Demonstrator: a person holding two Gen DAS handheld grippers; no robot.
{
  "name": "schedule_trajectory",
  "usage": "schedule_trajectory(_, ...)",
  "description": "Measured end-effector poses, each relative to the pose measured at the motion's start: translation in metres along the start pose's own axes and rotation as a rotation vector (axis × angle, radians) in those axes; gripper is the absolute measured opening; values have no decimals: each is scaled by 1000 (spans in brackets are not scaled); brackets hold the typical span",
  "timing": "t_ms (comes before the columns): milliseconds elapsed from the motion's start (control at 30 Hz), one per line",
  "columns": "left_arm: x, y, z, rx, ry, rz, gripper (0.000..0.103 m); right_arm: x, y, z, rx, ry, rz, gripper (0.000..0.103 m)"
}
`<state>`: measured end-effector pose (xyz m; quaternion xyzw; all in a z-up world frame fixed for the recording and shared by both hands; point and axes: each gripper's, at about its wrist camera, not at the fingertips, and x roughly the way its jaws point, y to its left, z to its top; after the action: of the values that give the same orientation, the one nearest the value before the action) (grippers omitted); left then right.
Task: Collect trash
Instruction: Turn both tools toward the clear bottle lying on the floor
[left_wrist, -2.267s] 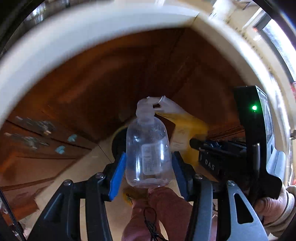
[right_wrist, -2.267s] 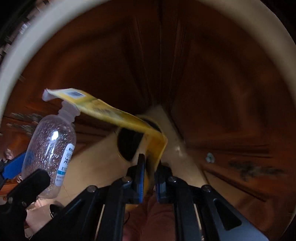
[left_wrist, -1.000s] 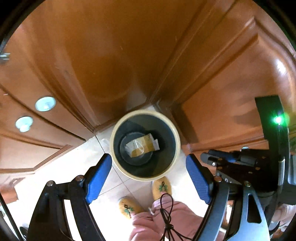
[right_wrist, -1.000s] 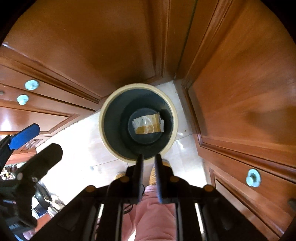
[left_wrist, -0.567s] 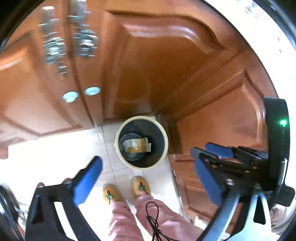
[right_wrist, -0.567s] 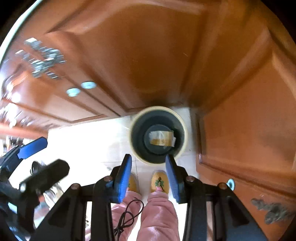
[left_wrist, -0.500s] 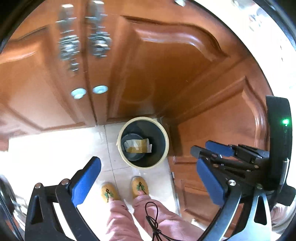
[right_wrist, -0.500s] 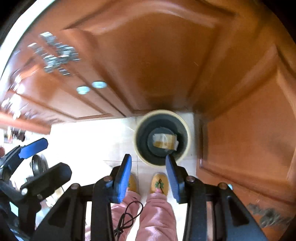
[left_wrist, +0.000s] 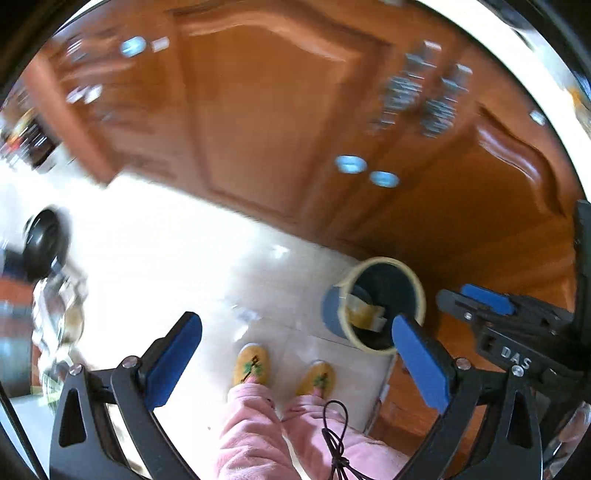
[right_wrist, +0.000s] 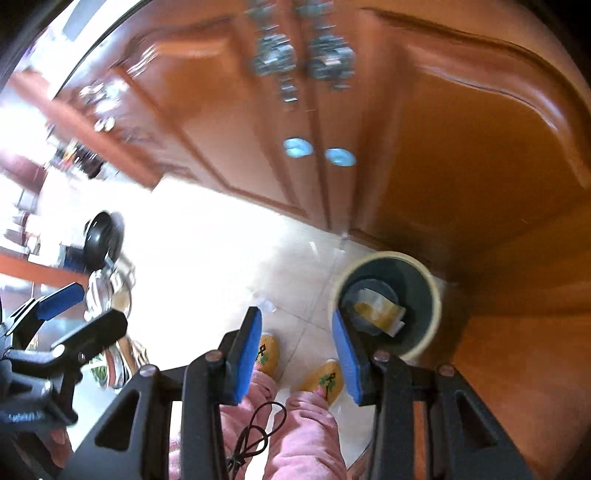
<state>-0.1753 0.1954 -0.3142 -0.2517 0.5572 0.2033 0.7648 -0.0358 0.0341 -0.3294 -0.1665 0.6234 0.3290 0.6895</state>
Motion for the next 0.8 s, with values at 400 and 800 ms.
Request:
schedule_trajectory(400, 76, 109, -37, -225, 44, 102, 102, 130, 85, 8, -229, 49, 83, 53)
schedule_trajectory(800, 263, 192, -69, -286, 121, 98, 102, 361, 146, -10, -530, 147, -30, 53)
